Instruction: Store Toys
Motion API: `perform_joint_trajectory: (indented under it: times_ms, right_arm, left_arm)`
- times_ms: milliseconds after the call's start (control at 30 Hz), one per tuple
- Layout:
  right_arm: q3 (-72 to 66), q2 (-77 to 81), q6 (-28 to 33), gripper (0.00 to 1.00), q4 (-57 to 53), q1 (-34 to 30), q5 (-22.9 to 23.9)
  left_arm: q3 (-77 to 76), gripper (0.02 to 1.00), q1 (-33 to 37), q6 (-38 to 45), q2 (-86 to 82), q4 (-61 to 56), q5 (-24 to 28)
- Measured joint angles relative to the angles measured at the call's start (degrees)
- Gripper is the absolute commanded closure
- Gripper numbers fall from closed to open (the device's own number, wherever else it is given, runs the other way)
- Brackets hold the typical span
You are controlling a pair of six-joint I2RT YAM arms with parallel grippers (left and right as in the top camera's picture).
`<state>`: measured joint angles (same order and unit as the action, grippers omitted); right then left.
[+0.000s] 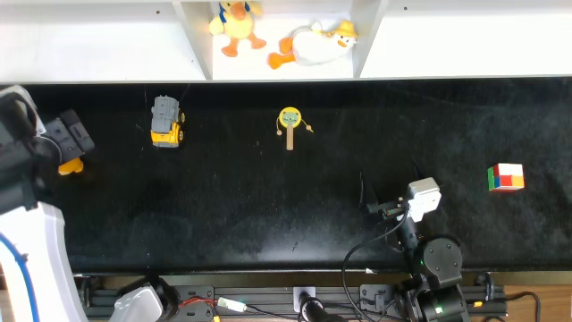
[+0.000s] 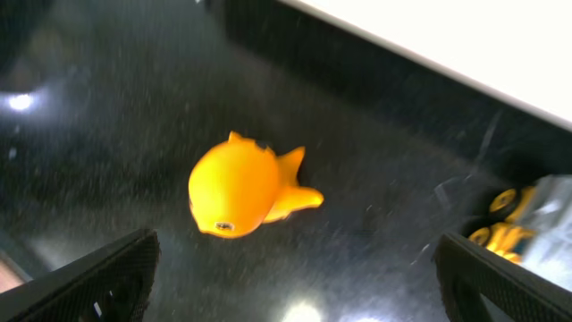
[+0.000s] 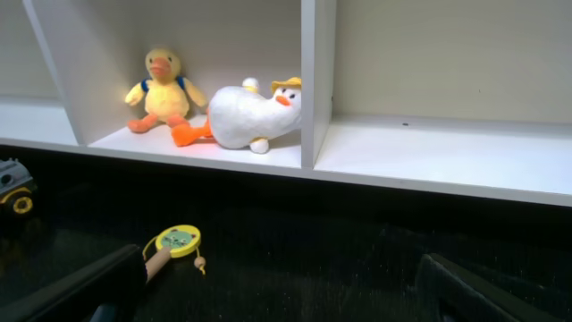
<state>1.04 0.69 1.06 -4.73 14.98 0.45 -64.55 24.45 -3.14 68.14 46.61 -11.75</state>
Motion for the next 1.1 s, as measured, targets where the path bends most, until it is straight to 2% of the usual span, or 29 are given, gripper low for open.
perform_joint_trajectory:
  times_ms: [200,333,433,867,1100]
  right_arm:
    - [0.00,0.00,-0.02,0.003,0.02,0.00,0.00]
    - [0.00,-0.02,0.00,0.005,0.00,0.00,-0.02]
    - [0.00,-0.02,0.00,0.005,0.00,0.00,0.00]
    - [0.00,-0.02,0.00,0.005,0.02,0.00,0.00]
    - [0.00,-0.02,-0.04,0.003,0.00,0.00,-0.02]
  left_arm:
    - [0.00,0.023,3.10,-1.42,0.98,0.79,-2.60]
    - [0.00,0.025,8.39,0.63,0.98,1.27,-1.16]
    - [0.00,0.023,12.46,4.09,0.98,-0.31,2.32]
    - [2.93,0.023,25.83,24.65,0.98,-2.95,24.63]
    - [8.81,0.023,28.15,30.51,1.01,-6.95,30.29]
